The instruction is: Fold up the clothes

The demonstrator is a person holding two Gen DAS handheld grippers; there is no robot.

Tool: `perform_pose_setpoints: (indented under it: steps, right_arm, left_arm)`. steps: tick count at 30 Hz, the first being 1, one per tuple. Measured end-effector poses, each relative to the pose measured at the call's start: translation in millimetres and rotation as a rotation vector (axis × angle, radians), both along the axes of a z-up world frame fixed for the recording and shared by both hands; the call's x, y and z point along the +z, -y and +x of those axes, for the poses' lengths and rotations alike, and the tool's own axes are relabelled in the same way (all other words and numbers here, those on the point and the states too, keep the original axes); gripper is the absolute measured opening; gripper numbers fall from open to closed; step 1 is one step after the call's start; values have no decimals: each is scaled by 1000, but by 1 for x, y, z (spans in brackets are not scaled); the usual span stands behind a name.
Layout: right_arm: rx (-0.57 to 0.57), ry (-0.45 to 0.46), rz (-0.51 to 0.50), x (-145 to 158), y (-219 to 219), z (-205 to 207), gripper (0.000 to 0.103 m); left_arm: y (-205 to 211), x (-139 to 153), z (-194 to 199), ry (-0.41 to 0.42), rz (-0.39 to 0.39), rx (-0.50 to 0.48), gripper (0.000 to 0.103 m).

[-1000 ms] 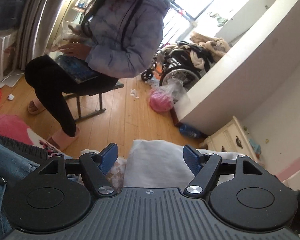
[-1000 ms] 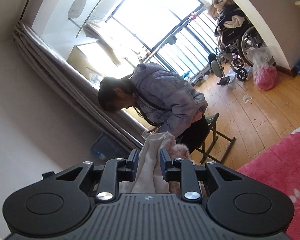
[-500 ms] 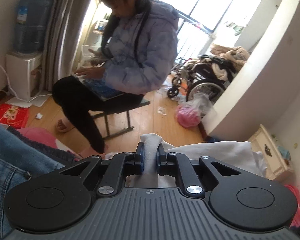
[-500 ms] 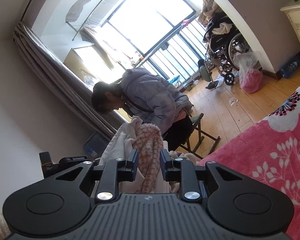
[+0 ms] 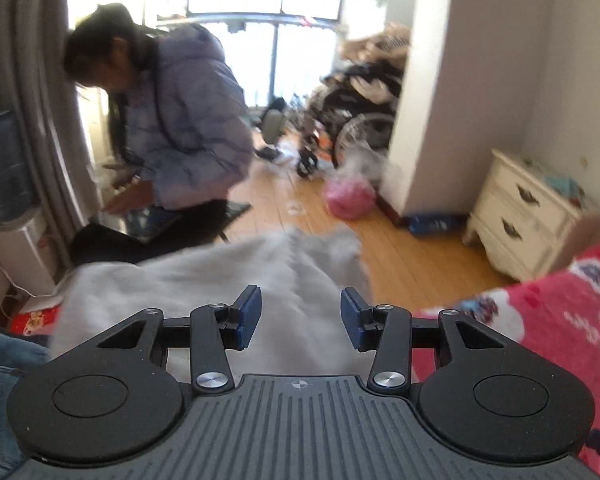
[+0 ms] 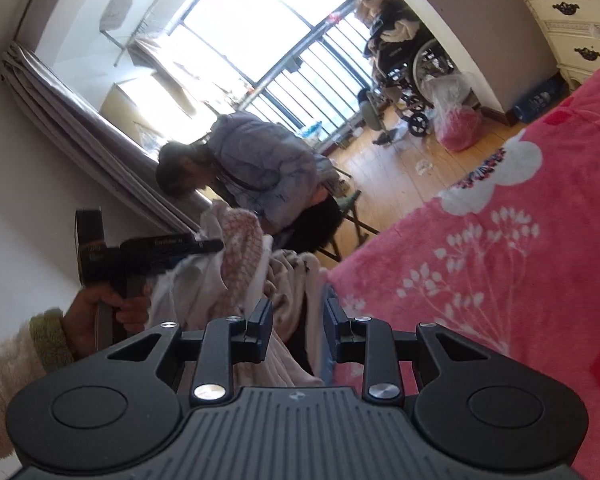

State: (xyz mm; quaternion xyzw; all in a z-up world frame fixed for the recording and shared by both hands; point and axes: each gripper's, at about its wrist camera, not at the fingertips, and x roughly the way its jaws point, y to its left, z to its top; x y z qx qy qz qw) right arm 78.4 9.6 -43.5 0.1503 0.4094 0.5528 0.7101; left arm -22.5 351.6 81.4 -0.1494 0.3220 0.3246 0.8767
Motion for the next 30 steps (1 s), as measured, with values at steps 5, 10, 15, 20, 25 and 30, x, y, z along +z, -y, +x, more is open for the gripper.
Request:
perform_pose_setpoints:
  steps: [5,10,15,20,25,30]
  right_arm:
    - [-35,71,-49,9,47,-16,31]
    - [-84,30,18,16,63,-58,31]
    - [-43,40,-17,44,62,-125,31]
    - [-71,87,-51,82,77,-165,31]
    - [-119,128,-109,105,86,-186,31]
    - [-199,123,-200,118,62,-197,31]
  left_arm:
    - [7,4,1,26,12,33,49]
    - [27,25,-71,184,-133,38,56]
    - [47,29,-136,276,-284,23,59]
    - [58,-16,-141,85,-227,-15,53]
    - [94,6,-186,175,-144,-95,62]
    - [98,-24,-188,56,-161,-72,63]
